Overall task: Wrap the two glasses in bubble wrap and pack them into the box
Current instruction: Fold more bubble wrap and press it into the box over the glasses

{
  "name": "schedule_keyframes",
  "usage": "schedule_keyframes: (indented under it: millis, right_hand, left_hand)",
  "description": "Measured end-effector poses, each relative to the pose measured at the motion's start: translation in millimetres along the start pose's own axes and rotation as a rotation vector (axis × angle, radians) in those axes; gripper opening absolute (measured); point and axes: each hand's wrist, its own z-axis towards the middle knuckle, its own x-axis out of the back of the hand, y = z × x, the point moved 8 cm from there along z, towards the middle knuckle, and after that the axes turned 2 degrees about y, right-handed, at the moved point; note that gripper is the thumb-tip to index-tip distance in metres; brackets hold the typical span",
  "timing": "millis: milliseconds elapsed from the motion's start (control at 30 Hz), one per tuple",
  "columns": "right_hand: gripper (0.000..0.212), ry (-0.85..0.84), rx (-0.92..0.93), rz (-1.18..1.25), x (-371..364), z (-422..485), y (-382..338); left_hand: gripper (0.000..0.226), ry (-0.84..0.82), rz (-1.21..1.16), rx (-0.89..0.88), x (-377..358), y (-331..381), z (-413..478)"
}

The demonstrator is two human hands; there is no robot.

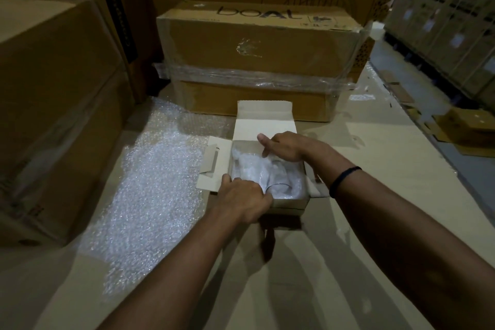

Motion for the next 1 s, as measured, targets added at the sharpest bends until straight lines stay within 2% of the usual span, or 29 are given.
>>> schedule_keyframes:
  millis: [100, 133, 267, 333, 400, 467, 567, 700, 800, 867, 933, 1000]
  right_hand:
    - [0.087, -0.064, 0.023, 0.011, -15.9, 0.6, -2.3]
    - [0.091, -0.082, 0.013, 0.011, -21.7, 2.8, -0.5]
    - [0.114, -0.155, -0.015, 0.0, -30.9, 8.2, -0.9]
    - [0.112, -0.174, -0.041, -0.018, -25.7, 6.4, -2.8]
    - [0.102, -0.096, -0.046, 0.002, -10.8, 5.3, -6.5]
    - [0.099, -0.059, -0.075, 0.016, -2.4, 5.8, -5.5]
    - [0.097, -0.107, -0.151, 0.013, -12.6, 7.0, -0.2]
    - [0.097, -0.13, -0.153, 0.015, -22.3, 10.2, -2.2]
    - [0.097, -0.077, -0.116, -0.05, -11.8, 7.5, -5.1]
    - [0.097, -0.051, -0.081, -0.089, -9.4, 5.5, -11.3]
    - [0.097, -0.099, -0.086, -0.094, -20.0, 3.5, -14.7]
    - [0.098, -0.15, -0.113, -0.074, -30.7, 2.5, -12.5]
  left_hand:
    - [0.053, 0.268, 0.021, -0.005, 15.2, 1.4, -7.7]
    - [0.056, 0.299, 0.029, 0.002, 16.5, 2.2, -9.5]
    - [0.07, 0.172, 0.092, 0.02, 0.3, 6.2, -6.9]
    - [0.078, 0.107, 0.075, 0.042, -1.1, 5.8, -3.9]
    - [0.084, 0.077, 0.078, 0.049, -0.9, 6.5, -3.9]
    - [0.087, 0.144, 0.088, 0.039, 5.1, 5.7, -7.2]
    - [0.092, 0.306, 0.076, 0.028, 14.8, -2.3, -12.6]
    - [0.095, 0.257, 0.1, 0.026, 6.3, -0.4, -12.6]
    - [0.096, 0.17, 0.077, 0.059, -4.2, 2.3, -11.4]
    - [0.103, 0.148, 0.066, 0.062, -7.0, 2.0, -9.8]
    - [0.108, 0.141, 0.037, 0.066, -6.0, 1.0, -11.2]
    - [0.096, 0.164, -0.016, 0.075, -0.7, 0.4, -15.1]
